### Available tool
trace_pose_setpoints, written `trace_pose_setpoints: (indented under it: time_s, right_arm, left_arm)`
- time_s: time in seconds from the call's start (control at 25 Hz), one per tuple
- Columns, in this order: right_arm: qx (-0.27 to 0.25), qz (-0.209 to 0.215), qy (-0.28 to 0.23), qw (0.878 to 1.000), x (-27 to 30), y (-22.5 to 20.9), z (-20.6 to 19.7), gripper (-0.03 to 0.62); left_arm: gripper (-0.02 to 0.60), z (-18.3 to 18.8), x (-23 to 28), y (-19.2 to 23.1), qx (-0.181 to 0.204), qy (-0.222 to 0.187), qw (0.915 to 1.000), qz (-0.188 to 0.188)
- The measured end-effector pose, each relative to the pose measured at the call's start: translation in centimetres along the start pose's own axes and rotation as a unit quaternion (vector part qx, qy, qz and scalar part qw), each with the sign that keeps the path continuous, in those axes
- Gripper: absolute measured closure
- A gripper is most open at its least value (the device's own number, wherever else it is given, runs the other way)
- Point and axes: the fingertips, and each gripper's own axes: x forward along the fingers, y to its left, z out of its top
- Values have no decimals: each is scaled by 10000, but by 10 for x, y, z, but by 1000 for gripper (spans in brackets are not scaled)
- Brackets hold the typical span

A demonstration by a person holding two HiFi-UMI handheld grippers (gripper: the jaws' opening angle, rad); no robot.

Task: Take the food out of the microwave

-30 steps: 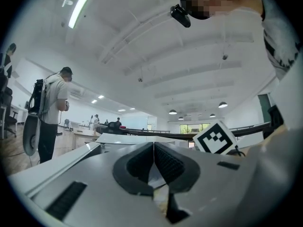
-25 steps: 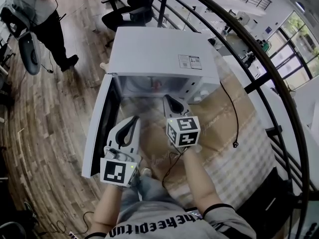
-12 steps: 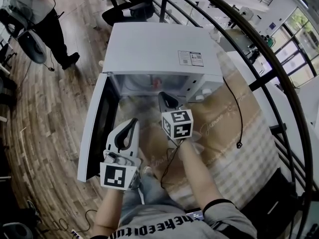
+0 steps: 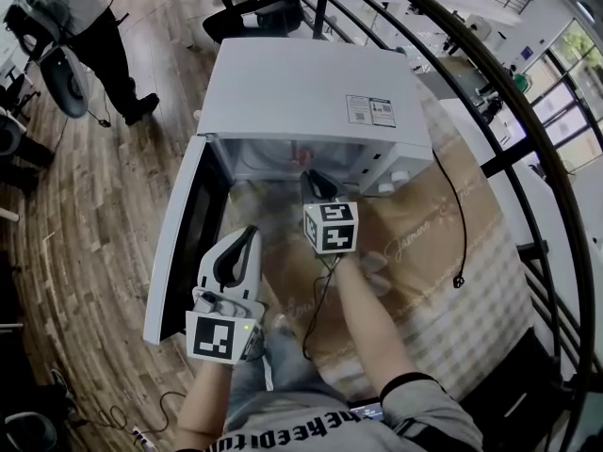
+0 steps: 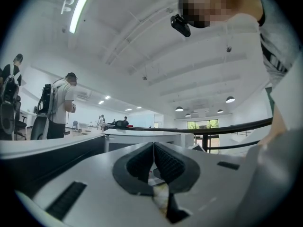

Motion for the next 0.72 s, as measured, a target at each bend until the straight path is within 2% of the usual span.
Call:
trace_pose_setpoints:
  time_s: [0.24, 0.72]
  right_arm:
    - [-40, -10, 116, 9999, 18, 0, -9, 525]
    - [-292, -373, 267, 9985, 47, -6, -14, 500]
  left_arm:
    - [571, -5, 0, 1, -2, 76, 10000, 30]
    - [571, -17, 2, 14, -35, 167, 9997, 154]
